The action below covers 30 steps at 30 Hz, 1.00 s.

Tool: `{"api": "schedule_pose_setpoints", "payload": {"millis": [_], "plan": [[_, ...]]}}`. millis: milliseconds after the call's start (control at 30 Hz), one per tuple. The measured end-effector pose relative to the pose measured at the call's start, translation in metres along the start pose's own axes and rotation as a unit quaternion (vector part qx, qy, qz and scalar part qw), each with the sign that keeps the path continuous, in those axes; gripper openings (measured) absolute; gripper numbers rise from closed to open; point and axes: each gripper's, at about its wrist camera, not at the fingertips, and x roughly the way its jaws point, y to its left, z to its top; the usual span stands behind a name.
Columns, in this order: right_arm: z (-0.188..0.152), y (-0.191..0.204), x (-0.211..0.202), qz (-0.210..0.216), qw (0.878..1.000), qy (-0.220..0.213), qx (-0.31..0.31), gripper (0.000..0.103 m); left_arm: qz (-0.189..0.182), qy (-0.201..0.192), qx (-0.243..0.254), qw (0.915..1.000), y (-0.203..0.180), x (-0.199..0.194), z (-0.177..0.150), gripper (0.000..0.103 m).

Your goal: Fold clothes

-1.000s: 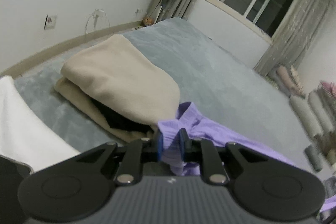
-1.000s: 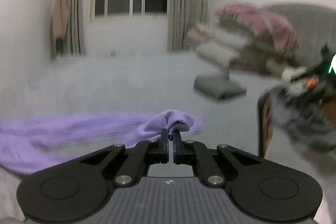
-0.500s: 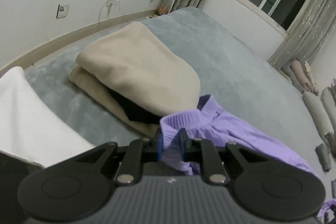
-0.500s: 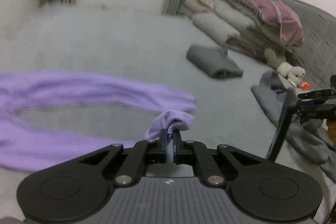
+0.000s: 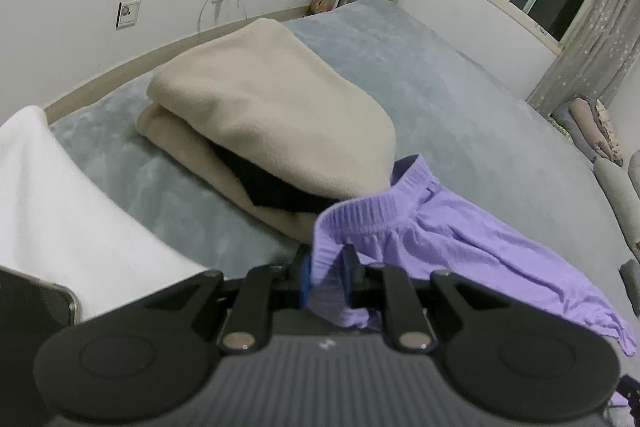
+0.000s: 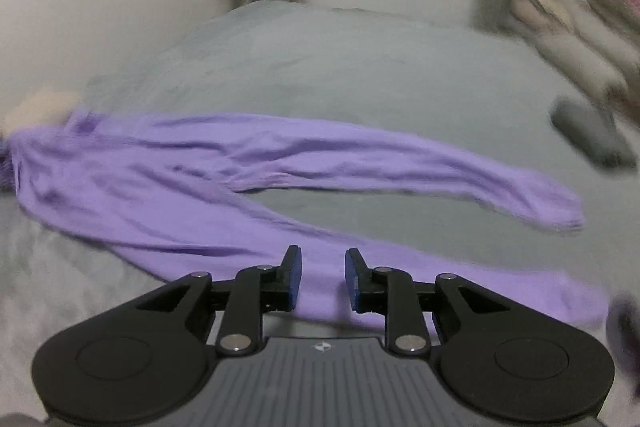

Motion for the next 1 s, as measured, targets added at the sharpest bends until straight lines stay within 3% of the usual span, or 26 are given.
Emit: {"api": "schedule_pose_setpoints", "payload": {"millis": [67,167,233,267,300,567,833,867,967,1000], "plan": [[0.0,0.01,0.008,0.007,1.0,0.003,-0.03,0.025,0.0,0.0,0.0,1.0,0.0,0.0,0.0,0.014],[-0.003,0.023,0.02,0.017,0.998,0.019,-0.06,0.037,0.0,-0.001,0.0,1.0,0.0,-0.001,0.0,0.014],[-0.005,0.031,0.028,0.023,0.996,0.029,-0.079,0.037,0.0,-0.001,0.0,1.0,0.001,-0.001,0.0,0.014],[-0.007,0.032,0.028,0.025,0.996,0.029,-0.083,0.026,0.0,-0.001,0.0,1.0,0.001,-0.001,0.0,0.014],[-0.007,0.032,0.026,0.03,0.996,0.03,-0.084,0.002,0.0,-0.001,0.0,1.0,0.001,-0.002,0.0,0.014],[-0.012,0.028,-0.032,0.017,0.996,-0.022,-0.084,0.001,-0.02,-0.011,-0.009,0.9997,0.007,-0.016,0.001,0.014],[-0.031,0.015,-0.053,0.029,0.996,-0.016,-0.08,0.002,0.007,-0.023,0.025,0.9994,0.001,-0.023,0.0,0.014],[-0.03,0.015,-0.051,0.027,0.996,-0.022,-0.08,0.007,0.005,-0.017,0.024,0.9995,0.0,-0.021,-0.001,0.014],[-0.026,0.034,-0.035,0.03,0.992,-0.015,-0.125,0.052,0.002,-0.001,0.019,0.9998,-0.003,-0.015,-0.005,0.014],[-0.025,0.042,-0.03,0.031,0.989,-0.015,-0.144,0.056,0.004,0.001,0.019,0.9998,-0.004,-0.014,-0.006,0.014]]}}
